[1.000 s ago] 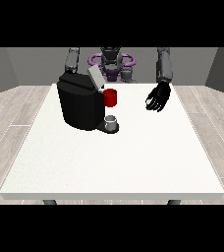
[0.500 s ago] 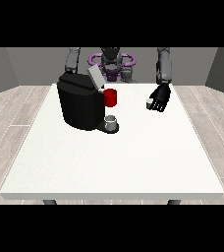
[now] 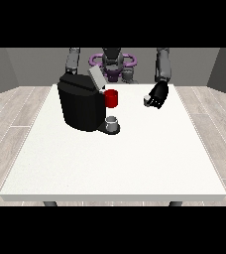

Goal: Insert the coffee pod into the coffee machine and close the lid

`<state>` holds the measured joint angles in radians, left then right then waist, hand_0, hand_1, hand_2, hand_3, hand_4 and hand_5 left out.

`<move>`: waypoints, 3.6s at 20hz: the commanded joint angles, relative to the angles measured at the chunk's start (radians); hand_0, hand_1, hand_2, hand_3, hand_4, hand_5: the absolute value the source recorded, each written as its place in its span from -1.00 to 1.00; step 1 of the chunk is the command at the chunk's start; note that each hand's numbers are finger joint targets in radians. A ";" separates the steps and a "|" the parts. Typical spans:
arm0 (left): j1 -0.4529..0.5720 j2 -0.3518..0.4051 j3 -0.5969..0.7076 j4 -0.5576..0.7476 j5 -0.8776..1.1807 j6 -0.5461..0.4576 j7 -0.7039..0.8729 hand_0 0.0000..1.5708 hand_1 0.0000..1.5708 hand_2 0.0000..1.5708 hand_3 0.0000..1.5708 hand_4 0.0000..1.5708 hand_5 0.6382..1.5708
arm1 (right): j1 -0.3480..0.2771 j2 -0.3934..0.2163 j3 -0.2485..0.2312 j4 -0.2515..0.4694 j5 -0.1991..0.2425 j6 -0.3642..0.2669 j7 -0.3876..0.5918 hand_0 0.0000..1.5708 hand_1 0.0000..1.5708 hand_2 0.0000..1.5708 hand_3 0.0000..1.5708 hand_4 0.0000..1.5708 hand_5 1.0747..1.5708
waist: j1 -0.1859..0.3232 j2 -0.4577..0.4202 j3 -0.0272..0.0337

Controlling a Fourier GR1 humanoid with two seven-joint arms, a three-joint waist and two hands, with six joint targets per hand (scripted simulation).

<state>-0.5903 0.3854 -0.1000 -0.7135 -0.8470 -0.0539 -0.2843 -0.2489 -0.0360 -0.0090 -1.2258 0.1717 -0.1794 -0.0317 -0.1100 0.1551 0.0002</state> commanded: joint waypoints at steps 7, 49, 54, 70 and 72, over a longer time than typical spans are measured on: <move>-0.104 -0.062 0.029 -0.062 0.059 -0.220 0.074 0.79 0.79 0.78 0.68 -0.36 1.00 | 0.009 -0.002 -0.016 0.113 0.027 -0.032 -0.001 -1.00 -1.00 -1.00 -1.00 -1.00 1.00 | 0.034 -0.110 0.0002; -0.607 0.009 0.214 0.008 0.114 -0.373 0.214 0.50 0.50 0.58 0.55 -0.41 1.00 | -0.200 -0.049 -0.059 -0.029 -0.020 0.018 0.041 -1.00 -1.00 -1.00 -1.00 -1.00 1.00 | -0.158 0.102 0.0001; -0.643 0.019 0.219 0.028 0.107 -0.382 0.226 0.58 0.58 0.64 0.56 -0.45 1.00 | -0.220 -0.059 -0.076 -0.007 -0.014 0.001 0.014 -1.00 -1.00 -1.00 -1.00 -0.76 1.00 | -0.167 0.145 0.0002; -0.659 0.061 0.227 0.054 0.084 -0.347 0.169 0.56 0.56 0.61 0.53 -0.52 1.00 | -0.190 -0.024 -0.059 -0.022 -0.008 -0.024 -0.029 -1.00 -1.00 -1.00 -1.00 -1.00 1.00 | -0.184 0.169 0.0003; -0.640 0.046 0.232 0.064 0.094 -0.348 0.158 0.54 0.54 0.58 0.54 -0.55 1.00 | -0.201 -0.069 -0.078 -0.030 -0.031 0.024 0.040 -1.00 -1.00 -1.00 -1.00 -1.00 1.00 | -0.189 0.138 0.0000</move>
<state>-1.2457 0.4427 0.1357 -0.6500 -0.7527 -0.4099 -0.1066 -0.4531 -0.0753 -0.0633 -1.2631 0.1599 -0.1801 -0.0062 -0.3027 0.3038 0.0002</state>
